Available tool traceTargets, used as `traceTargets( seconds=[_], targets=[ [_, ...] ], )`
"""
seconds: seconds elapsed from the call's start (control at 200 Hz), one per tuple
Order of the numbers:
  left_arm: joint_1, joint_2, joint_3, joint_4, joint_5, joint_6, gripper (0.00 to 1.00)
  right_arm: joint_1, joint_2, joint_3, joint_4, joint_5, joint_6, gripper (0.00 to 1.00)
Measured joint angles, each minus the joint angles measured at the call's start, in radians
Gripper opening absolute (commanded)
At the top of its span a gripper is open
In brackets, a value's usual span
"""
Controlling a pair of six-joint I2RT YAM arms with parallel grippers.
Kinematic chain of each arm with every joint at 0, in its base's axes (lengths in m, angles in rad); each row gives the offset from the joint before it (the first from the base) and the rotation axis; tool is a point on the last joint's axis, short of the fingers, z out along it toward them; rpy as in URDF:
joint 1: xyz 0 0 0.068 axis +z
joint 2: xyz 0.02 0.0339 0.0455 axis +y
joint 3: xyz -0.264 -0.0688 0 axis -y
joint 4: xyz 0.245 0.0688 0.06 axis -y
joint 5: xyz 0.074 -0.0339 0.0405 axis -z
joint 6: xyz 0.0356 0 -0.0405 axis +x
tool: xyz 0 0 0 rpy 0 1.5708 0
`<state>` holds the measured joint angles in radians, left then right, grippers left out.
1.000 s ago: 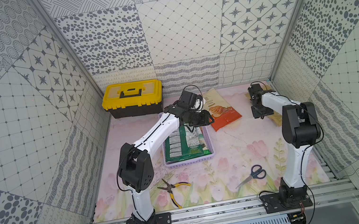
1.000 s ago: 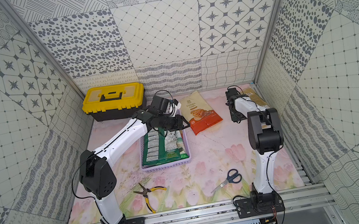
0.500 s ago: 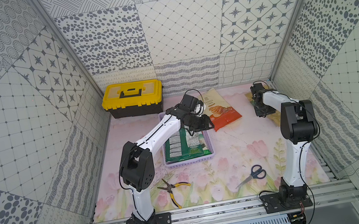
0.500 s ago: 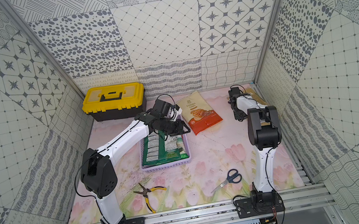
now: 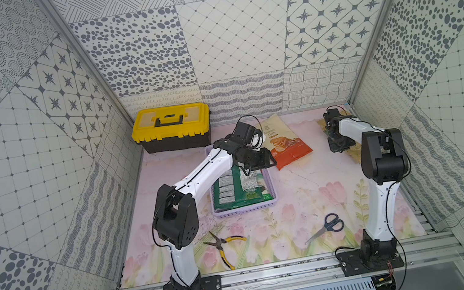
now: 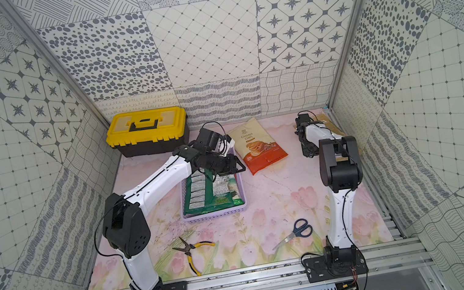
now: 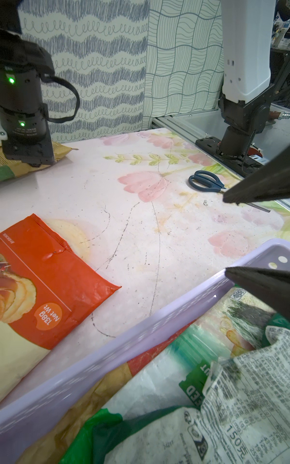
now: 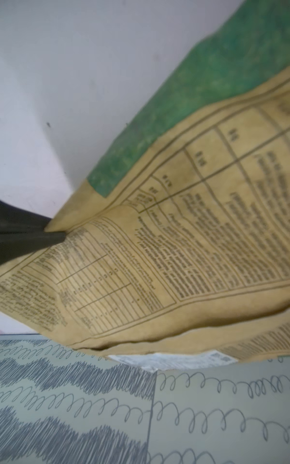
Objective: Put the potato chips into the basket
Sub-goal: Pick up the potato chip from the center of the board.
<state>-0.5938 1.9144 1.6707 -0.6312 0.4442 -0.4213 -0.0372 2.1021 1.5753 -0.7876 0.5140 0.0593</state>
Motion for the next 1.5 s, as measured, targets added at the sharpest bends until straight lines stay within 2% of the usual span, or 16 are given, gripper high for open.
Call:
traceTargets(
  seconds=[0.175, 0.3, 0.435, 0.655, 0.82, 1.081, 1.246, 1.496],
  targets=[
    [0.000, -0.001, 0.000, -0.009, -0.003, 0.000, 0.45, 0.014, -0.101, -0.042, -0.010, -0.010, 0.023, 0.00],
    [0.000, -0.001, 0.000, -0.009, -0.007, 0.000, 0.45, 0.019, -0.216, -0.079, -0.027, -0.100, 0.065, 0.00],
    [0.000, -0.004, 0.000, -0.012, -0.013, 0.004, 0.45, 0.019, -0.341, -0.093, -0.063, -0.308, 0.136, 0.00],
    [0.000, -0.019, 0.000, -0.017, -0.031, 0.016, 0.45, 0.024, -0.491, -0.121, -0.075, -0.732, 0.285, 0.00],
    [0.008, -0.049, 0.001, -0.025, -0.060, 0.035, 0.44, 0.032, -0.612, -0.161, -0.050, -0.914, 0.408, 0.00],
    [0.097, -0.136, -0.032, -0.012, -0.100, 0.050, 0.44, 0.062, -0.746, -0.127, 0.011, -1.053, 0.539, 0.00],
    [0.180, -0.178, -0.050, -0.007, -0.110, 0.050, 0.44, 0.202, -0.729, -0.015, 0.011, -1.069, 0.558, 0.00],
    [0.257, -0.221, -0.065, -0.006, -0.133, 0.055, 0.44, 0.413, -0.607, 0.170, -0.026, -1.082, 0.505, 0.00]
  ],
)
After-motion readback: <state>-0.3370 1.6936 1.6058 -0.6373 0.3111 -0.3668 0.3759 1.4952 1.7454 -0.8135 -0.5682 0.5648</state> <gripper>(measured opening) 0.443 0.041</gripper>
